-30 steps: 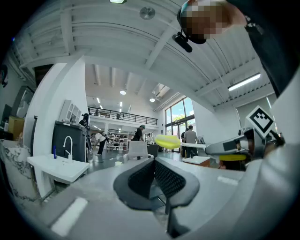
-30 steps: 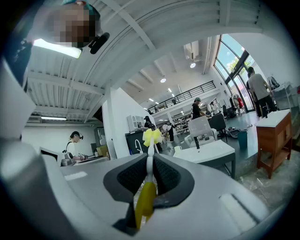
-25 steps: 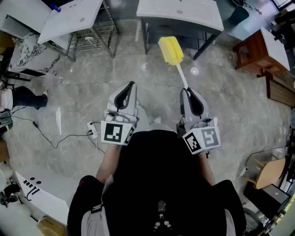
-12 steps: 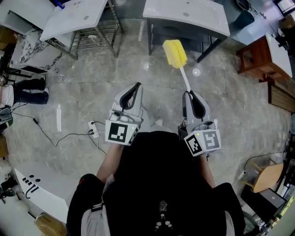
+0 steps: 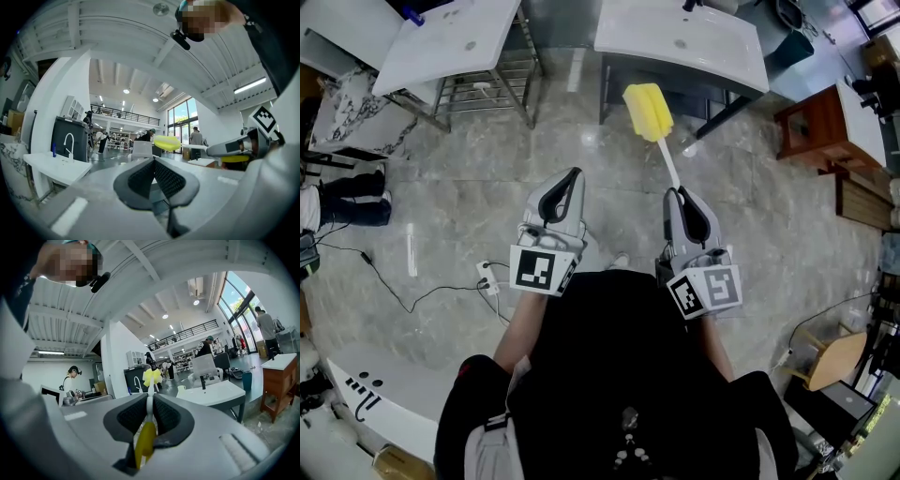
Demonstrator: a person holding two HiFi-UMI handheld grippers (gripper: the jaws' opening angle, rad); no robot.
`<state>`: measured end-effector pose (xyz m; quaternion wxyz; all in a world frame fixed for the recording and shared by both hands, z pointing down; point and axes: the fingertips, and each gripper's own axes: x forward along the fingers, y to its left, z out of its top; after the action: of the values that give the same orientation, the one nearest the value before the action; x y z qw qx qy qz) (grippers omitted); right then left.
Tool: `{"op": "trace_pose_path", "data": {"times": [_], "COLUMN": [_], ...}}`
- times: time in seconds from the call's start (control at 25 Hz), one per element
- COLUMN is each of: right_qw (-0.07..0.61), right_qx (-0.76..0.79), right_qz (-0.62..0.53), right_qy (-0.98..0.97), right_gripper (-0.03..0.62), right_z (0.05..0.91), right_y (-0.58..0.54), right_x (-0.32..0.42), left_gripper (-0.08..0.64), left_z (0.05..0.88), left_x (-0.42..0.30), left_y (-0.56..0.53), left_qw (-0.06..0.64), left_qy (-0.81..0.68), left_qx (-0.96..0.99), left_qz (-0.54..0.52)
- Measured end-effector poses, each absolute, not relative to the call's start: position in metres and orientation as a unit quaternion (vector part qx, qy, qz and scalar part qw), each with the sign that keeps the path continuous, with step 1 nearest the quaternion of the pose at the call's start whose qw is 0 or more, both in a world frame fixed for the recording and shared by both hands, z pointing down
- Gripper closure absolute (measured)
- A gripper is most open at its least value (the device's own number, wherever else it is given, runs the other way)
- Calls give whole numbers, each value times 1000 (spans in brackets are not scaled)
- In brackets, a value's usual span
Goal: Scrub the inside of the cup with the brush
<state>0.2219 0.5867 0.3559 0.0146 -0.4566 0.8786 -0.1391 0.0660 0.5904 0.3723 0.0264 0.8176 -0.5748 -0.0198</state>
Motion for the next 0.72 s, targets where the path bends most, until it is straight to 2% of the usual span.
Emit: {"op": "trace_pose_path", "data": {"times": [0.44, 0.72], "right_qw": [28, 25], "right_qx": [-472, -478], "right_qz": [-127, -124], "right_qy": [872, 869], "right_gripper": [552, 554], "right_z": [343, 342], "right_y": [537, 524], "right_x": [148, 126], "left_gripper": [558, 558], "left_z": [362, 365], "left_x": [-8, -29], "left_y": [535, 522], "left_qw": [18, 21], "left_qy": [-560, -552], "left_qx": [827, 832], "left_qz": [-40, -43]}}
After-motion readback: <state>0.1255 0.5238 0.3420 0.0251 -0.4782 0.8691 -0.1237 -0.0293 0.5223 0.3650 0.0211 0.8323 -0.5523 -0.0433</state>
